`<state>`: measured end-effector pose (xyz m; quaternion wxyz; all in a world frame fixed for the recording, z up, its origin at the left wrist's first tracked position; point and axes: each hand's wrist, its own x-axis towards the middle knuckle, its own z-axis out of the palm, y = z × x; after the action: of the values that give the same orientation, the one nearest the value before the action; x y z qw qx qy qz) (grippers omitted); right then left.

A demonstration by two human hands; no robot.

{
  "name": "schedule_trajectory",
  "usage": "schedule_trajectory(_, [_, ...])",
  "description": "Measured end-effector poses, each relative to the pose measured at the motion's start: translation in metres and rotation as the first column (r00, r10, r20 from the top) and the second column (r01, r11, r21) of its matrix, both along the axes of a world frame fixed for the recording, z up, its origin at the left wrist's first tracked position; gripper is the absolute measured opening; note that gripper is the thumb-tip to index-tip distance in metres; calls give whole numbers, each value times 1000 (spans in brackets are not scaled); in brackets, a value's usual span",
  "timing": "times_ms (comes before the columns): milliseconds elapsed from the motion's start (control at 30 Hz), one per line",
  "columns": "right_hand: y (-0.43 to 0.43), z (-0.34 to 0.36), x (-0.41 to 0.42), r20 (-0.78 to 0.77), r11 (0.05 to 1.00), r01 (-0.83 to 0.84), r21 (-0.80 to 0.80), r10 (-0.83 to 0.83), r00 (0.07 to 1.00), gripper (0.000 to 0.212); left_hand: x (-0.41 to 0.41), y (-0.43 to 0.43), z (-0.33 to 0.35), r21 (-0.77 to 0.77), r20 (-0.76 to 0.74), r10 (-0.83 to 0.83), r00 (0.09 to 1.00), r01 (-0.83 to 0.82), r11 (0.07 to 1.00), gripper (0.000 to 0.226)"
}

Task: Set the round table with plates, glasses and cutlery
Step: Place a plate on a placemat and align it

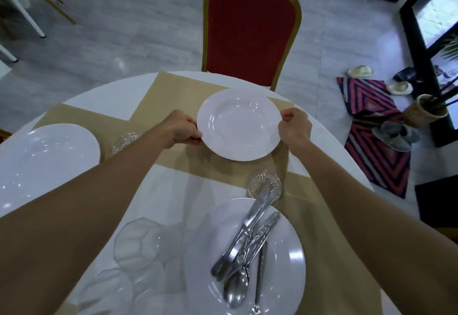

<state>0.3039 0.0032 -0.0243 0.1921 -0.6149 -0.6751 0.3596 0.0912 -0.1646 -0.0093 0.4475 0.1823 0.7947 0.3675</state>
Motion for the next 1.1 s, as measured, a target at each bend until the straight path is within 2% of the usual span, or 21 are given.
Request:
schedule_trajectory(200, [0,-5,11,-35,998,-46,-32,45,998,35,6,3,0,-31,-12,-7,1000,7,1000,15])
schedule_trajectory(433, [2,-8,10,-50,997,-67,-24,65,997,36,7,3,-5,-26,-33,47,998,-48,998,25])
schedule_trajectory(533, [3,-7,13,-58,992,-118,-43,116,992,40,8,3,-4,-31,-29,73,997,-73,997,28])
schedule_trajectory(633, [3,-7,17,-42,957,-274,-96,271,962,54,11,3,-1,-40,-15,73,997,-73,997,26])
schedule_trajectory(733, [6,-5,18,19,930,-354,-99,357,934,65,16,4,3,-30,-5,89,996,-89,996,25])
schedule_trajectory(1033, [8,-3,19,34,920,-374,-115,380,924,64,24,3,6,9,59,166,984,-167,986,42])
schedule_trajectory(1100, [8,-4,21,44,918,-384,-101,390,920,62,26,2,7,14,54,170,984,-171,985,40])
